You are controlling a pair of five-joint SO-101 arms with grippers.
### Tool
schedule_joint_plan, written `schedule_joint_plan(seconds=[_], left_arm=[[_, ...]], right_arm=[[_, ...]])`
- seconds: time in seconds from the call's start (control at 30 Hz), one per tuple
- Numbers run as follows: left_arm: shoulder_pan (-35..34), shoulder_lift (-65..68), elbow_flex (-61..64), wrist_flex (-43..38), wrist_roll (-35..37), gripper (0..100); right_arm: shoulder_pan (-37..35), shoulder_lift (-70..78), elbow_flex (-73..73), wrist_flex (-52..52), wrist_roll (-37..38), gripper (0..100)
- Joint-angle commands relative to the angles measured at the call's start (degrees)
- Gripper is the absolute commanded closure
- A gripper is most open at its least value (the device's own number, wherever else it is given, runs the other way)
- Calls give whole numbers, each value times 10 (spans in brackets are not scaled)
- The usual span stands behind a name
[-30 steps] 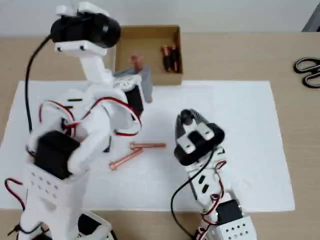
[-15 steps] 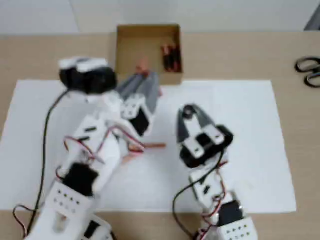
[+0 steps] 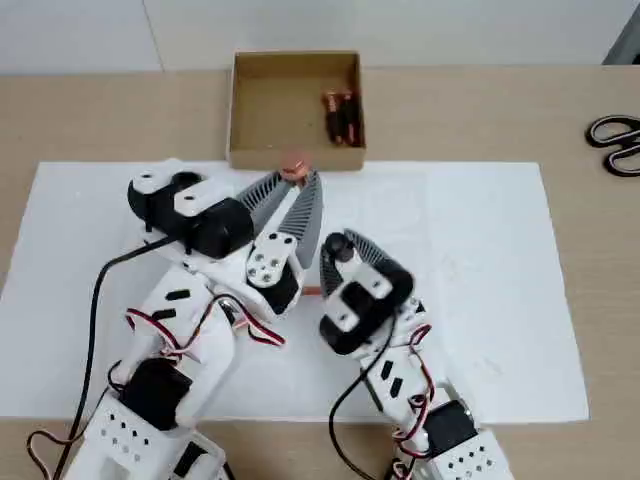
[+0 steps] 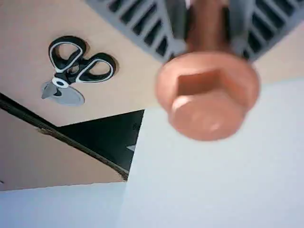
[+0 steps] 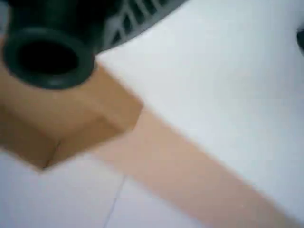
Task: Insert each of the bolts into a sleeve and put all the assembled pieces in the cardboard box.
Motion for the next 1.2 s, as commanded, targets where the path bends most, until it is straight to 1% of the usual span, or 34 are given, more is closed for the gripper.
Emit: schedule_joint_plan(seconds=[0.0, 0.1, 0.23, 0.43, 0.9, 0.97, 1.1, 1.17], left_arm=[[4, -17, 1, -18, -4, 994], [4, -19, 2, -18, -4, 994], [8, -19, 2, -18, -4, 994], [57, -19, 1, -52, -7, 994], [57, -16, 68, -32, -10, 994], [57, -18, 92, -31, -41, 994], [60, -19, 125, -31, -142, 994], [56, -19, 124, -33, -157, 993]], right_arm=[[-4, -7, 4, -62, -50, 995], [-4, -8, 4, -71, -76, 995], [-4, -5, 4, -70, -81, 995], [-4, -8, 4, -71, -81, 995], [-4, -8, 4, -71, -76, 995], [-4, -8, 4, -71, -75, 995], [-4, -8, 4, -71, -75, 995], [-4, -8, 4, -70, -75, 995]])
